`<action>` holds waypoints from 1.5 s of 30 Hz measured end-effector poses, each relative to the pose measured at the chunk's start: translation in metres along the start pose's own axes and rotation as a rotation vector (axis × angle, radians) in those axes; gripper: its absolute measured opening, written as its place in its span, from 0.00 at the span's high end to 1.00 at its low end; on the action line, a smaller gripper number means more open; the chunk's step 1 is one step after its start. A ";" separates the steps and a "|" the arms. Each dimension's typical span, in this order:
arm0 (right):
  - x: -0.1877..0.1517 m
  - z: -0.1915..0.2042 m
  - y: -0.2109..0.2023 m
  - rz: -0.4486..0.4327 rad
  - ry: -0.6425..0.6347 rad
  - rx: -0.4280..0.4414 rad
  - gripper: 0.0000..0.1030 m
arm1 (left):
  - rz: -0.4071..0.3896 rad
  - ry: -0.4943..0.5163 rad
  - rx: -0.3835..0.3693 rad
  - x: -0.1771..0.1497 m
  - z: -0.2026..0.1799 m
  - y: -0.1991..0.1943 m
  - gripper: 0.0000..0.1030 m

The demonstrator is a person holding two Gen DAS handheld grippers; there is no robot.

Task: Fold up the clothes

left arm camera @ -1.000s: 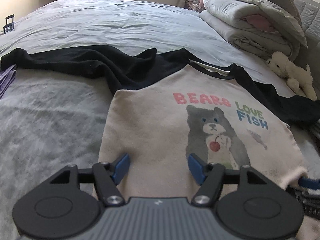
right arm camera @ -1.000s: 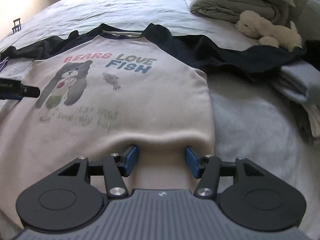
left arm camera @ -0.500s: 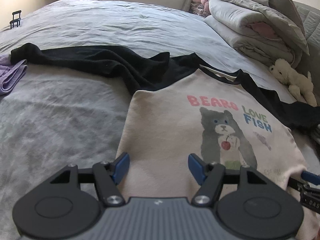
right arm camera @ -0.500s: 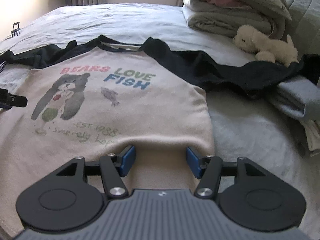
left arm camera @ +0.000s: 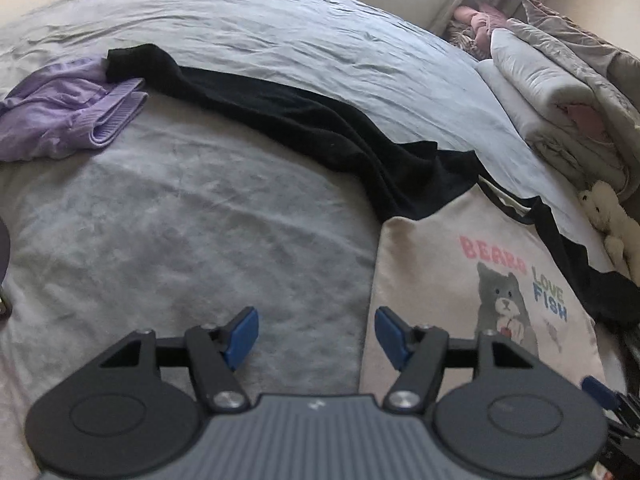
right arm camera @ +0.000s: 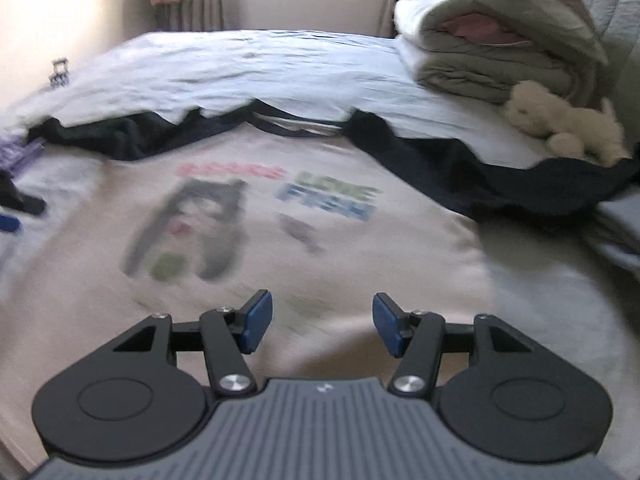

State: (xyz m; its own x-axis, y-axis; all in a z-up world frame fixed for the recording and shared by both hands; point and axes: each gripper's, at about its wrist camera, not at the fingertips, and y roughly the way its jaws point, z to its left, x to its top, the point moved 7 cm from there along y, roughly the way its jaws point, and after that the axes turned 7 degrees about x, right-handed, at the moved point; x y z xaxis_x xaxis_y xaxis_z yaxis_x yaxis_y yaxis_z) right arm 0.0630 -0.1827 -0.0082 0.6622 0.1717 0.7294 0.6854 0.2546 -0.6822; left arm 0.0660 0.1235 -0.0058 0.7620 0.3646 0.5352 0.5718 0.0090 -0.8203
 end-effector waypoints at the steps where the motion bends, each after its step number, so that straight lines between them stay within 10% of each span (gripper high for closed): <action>1: 0.004 0.009 0.004 0.005 -0.010 0.008 0.43 | -0.005 -0.002 0.003 0.001 0.003 -0.001 0.36; 12: 0.046 0.096 0.080 0.123 -0.066 0.076 0.43 | 0.033 -0.065 0.023 0.010 0.040 0.004 0.35; 45: 0.159 0.158 0.217 0.104 -0.323 0.079 0.48 | 0.086 -0.019 -0.025 0.006 0.030 0.008 0.32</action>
State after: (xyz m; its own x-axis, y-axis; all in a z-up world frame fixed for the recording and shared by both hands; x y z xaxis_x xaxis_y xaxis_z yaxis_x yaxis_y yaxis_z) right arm 0.2694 0.0504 -0.0326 0.5885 0.4896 0.6434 0.5855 0.2908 -0.7567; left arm 0.0662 0.1538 -0.0154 0.8032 0.3802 0.4587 0.5117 -0.0459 -0.8579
